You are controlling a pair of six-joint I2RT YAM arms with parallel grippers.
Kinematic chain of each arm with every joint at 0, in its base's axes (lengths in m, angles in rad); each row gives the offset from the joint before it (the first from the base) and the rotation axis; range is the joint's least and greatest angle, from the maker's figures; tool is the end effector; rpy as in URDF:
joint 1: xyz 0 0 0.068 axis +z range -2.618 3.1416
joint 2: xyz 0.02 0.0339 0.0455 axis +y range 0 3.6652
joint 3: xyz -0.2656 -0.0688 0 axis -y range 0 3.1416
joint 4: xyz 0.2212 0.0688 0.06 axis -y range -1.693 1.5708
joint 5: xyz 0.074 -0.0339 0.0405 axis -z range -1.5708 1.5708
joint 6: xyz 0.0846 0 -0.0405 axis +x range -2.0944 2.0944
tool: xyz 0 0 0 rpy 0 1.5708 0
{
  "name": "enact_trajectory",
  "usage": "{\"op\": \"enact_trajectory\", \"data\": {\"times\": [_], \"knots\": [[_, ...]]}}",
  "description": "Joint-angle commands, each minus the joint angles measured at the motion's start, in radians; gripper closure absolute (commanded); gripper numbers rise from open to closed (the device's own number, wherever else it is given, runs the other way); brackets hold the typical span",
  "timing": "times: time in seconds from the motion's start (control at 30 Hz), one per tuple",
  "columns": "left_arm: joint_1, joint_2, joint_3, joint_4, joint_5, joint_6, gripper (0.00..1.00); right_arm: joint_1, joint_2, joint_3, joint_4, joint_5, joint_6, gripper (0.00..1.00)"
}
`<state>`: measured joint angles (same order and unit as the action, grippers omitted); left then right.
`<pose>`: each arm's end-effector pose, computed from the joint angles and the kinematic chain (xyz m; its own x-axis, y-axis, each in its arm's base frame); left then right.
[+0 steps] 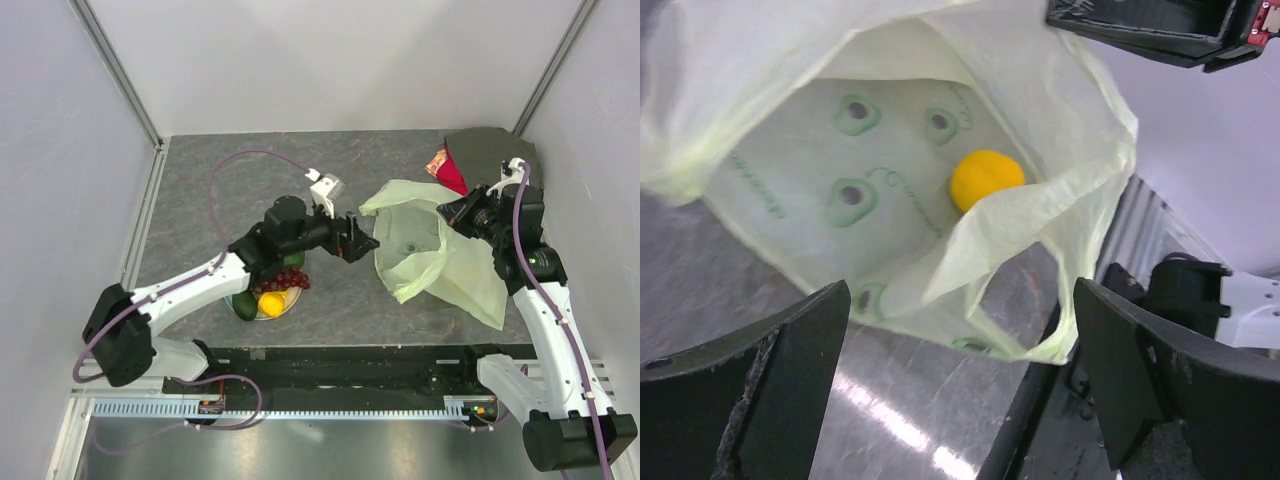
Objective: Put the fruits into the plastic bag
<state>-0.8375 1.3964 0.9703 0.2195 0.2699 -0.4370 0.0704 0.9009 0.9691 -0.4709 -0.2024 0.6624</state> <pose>0.2191 -0.2769 0.3064 -0.5014 -0.0529 -0.8636 0.7489 0.4733 -0.4638 0.2143 0.0322 0.3352 -0.4641 0.5712 -0.6770 0.0406 0.7772 0.6279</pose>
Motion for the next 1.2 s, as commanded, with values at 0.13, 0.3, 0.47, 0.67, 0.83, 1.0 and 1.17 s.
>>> {"op": "enact_trajectory", "data": {"times": [0.13, 0.3, 0.47, 0.67, 0.83, 1.0, 1.17], "knots": [[0.242, -0.213, -0.117, -0.367, -0.245, 0.008, 0.01, 0.003, -0.022, -0.013, 0.023, -0.003, 0.005, 1.00], [0.388, -0.370, -0.177, -0.573, -0.487, -0.017, 0.01, 0.003, -0.039, -0.023, 0.018, -0.005, 0.009, 1.00], [0.558, -0.387, -0.194, -0.725, -0.544, -0.032, 0.01, 0.005, -0.039, -0.026, 0.015, -0.012, 0.011, 1.00], [0.690, -0.379, -0.248, -0.732, -0.447, -0.049, 0.01, 0.003, -0.039, -0.024, 0.017, -0.012, 0.013, 1.00], [0.703, -0.306, -0.271, -0.681, -0.357, -0.054, 0.01, 0.002, -0.039, -0.024, 0.017, -0.014, 0.013, 1.00], [0.726, -0.252, -0.288, -0.651, -0.357, -0.049, 0.02, 0.003, -0.040, -0.024, 0.017, -0.012, 0.011, 1.00], [0.738, -0.203, -0.292, -0.623, -0.331, -0.035, 0.08, 0.003, -0.040, -0.026, 0.017, -0.012, 0.011, 1.00]]}}
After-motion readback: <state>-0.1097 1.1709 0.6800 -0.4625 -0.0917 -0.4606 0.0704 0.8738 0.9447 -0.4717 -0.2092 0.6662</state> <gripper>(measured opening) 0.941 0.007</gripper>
